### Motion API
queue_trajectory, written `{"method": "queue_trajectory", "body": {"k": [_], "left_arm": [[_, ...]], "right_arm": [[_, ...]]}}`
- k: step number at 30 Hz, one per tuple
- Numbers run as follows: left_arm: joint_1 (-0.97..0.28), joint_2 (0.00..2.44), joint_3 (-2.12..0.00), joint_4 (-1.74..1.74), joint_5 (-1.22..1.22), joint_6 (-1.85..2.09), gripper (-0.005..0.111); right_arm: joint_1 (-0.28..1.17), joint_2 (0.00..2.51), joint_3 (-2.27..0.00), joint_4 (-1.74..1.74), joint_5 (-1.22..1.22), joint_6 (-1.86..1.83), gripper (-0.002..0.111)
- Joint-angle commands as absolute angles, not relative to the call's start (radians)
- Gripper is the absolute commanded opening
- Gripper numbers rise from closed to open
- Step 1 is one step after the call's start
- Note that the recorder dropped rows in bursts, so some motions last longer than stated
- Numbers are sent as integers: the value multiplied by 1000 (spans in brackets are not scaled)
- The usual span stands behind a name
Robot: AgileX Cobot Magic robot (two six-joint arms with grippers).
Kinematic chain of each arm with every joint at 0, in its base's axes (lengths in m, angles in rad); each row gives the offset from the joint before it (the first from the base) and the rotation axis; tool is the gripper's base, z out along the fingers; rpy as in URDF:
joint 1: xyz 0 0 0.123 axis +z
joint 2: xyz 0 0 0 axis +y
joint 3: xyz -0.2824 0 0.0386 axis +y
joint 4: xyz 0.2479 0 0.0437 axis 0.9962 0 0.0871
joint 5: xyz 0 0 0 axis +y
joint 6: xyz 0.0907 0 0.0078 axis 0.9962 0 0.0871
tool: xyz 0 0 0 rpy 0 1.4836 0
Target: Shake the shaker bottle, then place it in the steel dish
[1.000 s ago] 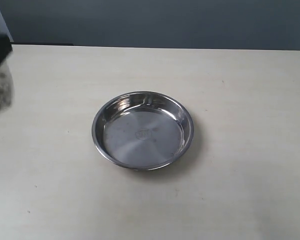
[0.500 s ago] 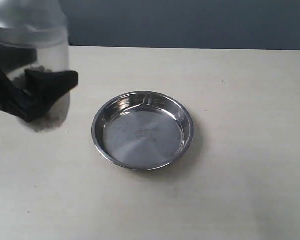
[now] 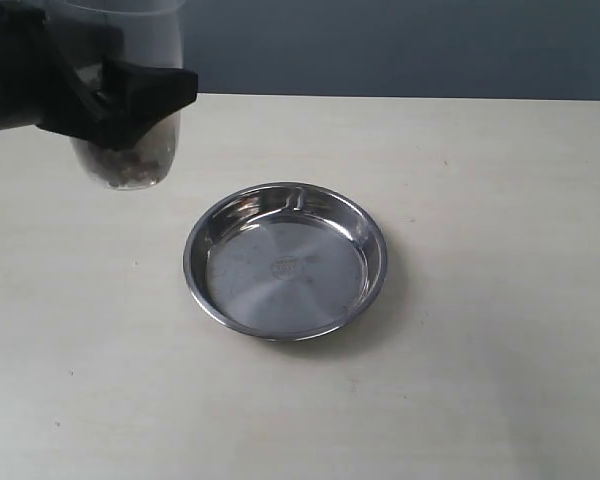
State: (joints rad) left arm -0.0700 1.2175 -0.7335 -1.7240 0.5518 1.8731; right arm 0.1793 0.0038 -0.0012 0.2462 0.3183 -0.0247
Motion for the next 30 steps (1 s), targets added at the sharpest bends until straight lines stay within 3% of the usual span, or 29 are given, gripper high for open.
{"method": "queue_trajectory", "body": {"k": [1,30], "left_arm": [[-73,1307,-744,-1744,598,1856,0],[-73,1506,-794,-1744,777,1979,0]], "right_arm": [[180,0,0,246,308,-26,-1],[180,0,0,246,308,-26,-1]]}}
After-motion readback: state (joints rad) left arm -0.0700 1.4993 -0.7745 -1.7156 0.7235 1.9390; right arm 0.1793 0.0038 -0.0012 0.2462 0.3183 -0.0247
